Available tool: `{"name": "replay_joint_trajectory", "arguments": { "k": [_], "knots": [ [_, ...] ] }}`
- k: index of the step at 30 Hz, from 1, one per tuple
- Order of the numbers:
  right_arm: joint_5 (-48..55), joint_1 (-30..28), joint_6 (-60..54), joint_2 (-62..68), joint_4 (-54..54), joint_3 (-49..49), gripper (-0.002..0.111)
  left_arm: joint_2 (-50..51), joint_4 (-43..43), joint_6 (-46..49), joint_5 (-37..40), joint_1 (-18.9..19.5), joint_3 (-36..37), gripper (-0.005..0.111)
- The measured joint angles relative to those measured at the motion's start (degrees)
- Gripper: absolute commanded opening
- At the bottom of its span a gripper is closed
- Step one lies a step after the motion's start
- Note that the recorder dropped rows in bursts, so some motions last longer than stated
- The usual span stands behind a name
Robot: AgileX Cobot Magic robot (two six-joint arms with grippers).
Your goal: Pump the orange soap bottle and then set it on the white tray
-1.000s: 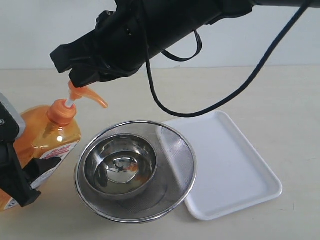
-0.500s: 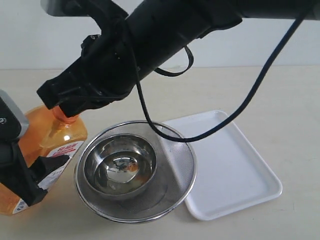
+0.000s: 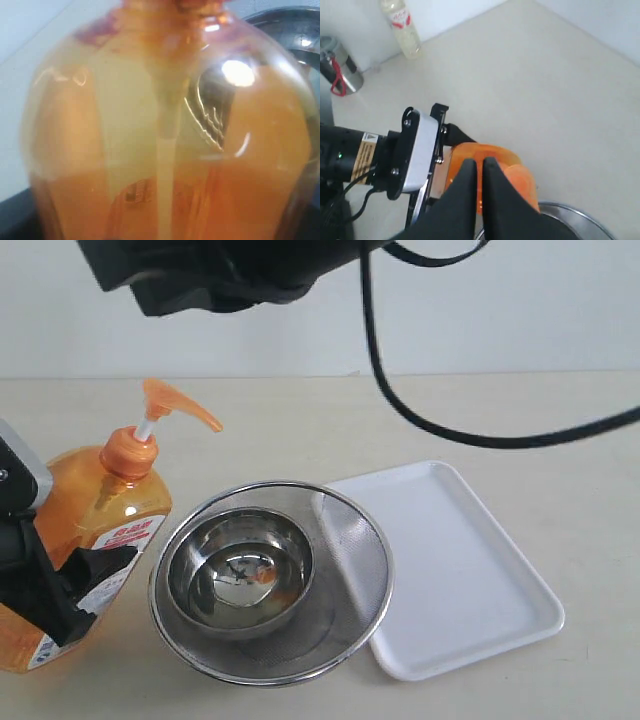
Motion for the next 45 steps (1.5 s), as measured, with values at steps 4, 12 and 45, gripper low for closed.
{"name": "replay_joint_trajectory", "arguments": {
  "k": [4,12,45],
  "knots": [
    [-9.9,0.0,0.5,-7.2,-0.6,9.9,0.0,0.0,-0.9,0.0,0.0,0.0,0.0,0.005],
    [-26.5,0.0,1.3,-22.1,-1.0,28.3,0.0,0.0,-2.3,0.0,0.0,0.0,0.0,0.005],
    [-43.3,0.0,14.7,-41.9,1.2,70.0,0.0,0.0,-3.1,0.0,0.0,0.0,0.0,0.005]
  ]
}}
